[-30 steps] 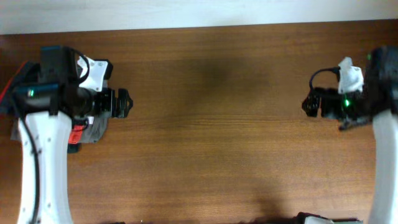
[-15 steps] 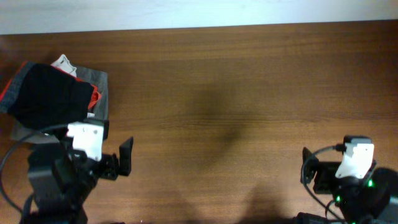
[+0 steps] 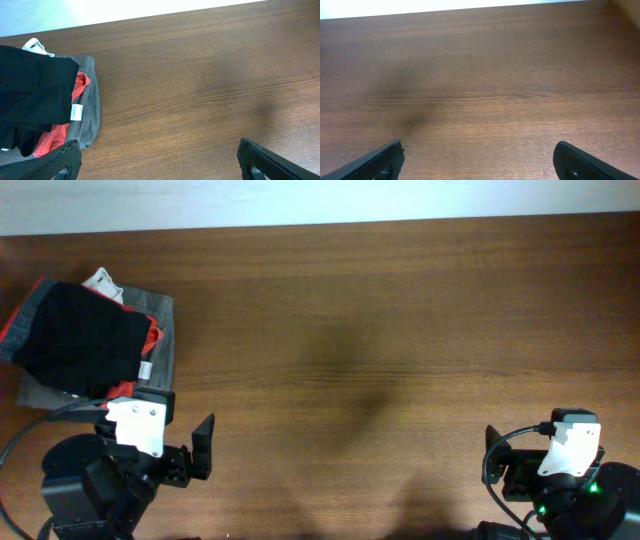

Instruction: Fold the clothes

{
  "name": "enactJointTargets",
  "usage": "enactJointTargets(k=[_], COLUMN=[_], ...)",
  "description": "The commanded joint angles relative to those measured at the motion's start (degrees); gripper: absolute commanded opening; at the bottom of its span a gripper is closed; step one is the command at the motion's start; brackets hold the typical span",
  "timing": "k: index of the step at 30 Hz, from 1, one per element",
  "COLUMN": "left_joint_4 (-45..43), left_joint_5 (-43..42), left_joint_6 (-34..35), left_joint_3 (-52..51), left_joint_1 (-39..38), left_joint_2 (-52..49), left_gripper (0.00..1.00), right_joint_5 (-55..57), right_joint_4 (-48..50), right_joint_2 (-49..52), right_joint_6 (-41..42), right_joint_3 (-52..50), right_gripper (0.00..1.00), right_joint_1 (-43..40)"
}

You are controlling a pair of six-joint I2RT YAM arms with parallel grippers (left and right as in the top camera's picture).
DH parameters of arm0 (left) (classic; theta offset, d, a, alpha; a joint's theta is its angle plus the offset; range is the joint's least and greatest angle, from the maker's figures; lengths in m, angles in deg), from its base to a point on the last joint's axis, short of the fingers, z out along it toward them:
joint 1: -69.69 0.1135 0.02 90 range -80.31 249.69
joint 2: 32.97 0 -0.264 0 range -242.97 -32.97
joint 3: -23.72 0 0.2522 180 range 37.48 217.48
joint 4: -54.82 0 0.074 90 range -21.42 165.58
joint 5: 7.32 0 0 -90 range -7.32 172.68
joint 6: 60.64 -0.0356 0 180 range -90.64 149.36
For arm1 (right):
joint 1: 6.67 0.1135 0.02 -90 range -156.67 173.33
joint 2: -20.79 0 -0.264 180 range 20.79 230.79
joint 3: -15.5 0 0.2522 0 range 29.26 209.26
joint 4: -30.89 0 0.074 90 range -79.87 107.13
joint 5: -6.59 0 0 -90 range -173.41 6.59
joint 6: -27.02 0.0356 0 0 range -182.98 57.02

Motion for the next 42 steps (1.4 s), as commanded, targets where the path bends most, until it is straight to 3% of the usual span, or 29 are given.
enactJointTargets(k=[1,8,18,23,27,33,42], left_joint_4=[0.15,0.15,0.15,0.15,0.15,0.15,0.15], left_joint_5=[0.17,0.17,0.17,0.17,0.17,0.17,0.17], left_joint_6=[0.70,0.70,0.70,0.70,0.70,0.70,0.70], left_joint_3=[-0.59,-0.59,-0.59,-0.59,-0.59,-0.59,-0.59], left_joint_1=[0.15,0.15,0.15,0.15,0.15,0.15,0.15], left_joint_2=[0.13,0.13,0.13,0.13,0.13,0.13,0.13], left_gripper=[0.99,0.99,0.99,0.99,0.99,0.99,0.99], right_joint_5=[0.76,1.01,0.76,0.66,0.26,0.50,1.03], right_joint_4=[0.13,4.44,34.67,45.13,55.95,62.07,60.59], right_joint_2=[-0.48,-4.17,-22.32,-23.82,-23.82,-23.85,-23.85], right_joint_6=[0.44,0.20,0.22,-0.85,-7.63,-11.61,-11.08], right_joint_3=[-0.31,-4.15,-30.77,-38.88,-45.42,-52.83,-54.84], right_gripper=[0.99,0.99,0.99,0.99,0.99,0.99,0.99], right_joint_1=[-0.07,6.56,14.84,14.82,14.80,14.80,14.86])
